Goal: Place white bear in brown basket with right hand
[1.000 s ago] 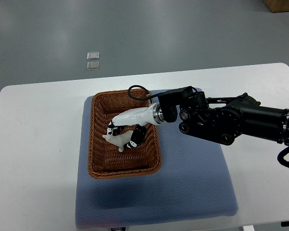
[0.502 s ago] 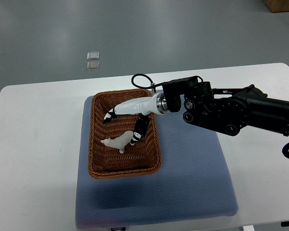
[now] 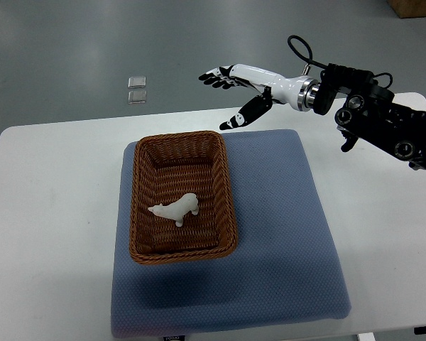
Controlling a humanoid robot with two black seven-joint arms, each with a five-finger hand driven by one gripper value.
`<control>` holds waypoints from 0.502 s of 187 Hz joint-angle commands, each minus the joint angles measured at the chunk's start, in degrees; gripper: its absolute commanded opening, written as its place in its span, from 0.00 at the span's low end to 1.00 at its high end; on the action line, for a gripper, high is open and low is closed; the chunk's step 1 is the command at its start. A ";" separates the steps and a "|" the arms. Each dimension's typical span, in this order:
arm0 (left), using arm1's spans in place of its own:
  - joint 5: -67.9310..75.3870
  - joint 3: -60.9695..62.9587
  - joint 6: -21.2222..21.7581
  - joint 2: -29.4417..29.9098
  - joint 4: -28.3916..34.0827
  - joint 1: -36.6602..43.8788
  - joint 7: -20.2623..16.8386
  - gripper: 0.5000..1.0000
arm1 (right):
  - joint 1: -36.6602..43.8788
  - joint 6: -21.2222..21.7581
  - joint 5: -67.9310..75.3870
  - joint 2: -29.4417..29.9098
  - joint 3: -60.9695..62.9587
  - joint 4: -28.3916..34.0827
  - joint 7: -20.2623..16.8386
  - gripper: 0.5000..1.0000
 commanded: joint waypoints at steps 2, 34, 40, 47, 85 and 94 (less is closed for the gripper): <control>0.00 0.00 -0.01 0.00 0.00 0.00 0.00 1.00 | -3.07 -3.59 0.77 -1.57 3.73 -0.14 0.04 0.81; 0.00 0.00 -0.01 0.00 0.00 0.00 0.00 1.00 | -8.61 -6.93 4.80 -0.61 9.61 -0.49 0.22 0.81; 0.00 0.00 -0.01 0.00 0.00 0.00 0.00 1.00 | -9.75 -7.54 6.74 -0.52 11.02 -0.58 0.22 0.81; 0.00 0.00 -0.01 0.00 0.00 0.00 0.00 1.00 | -10.72 -8.07 8.94 -0.52 12.69 -0.67 0.22 0.81; 0.00 0.00 -0.01 0.00 0.00 0.00 0.00 1.00 | -16.08 -11.32 21.94 2.56 19.02 -4.54 5.49 0.81; 0.00 0.00 -0.01 0.00 0.00 0.00 0.00 1.00 | -16.78 -12.29 23.35 3.17 19.11 -5.68 6.37 0.81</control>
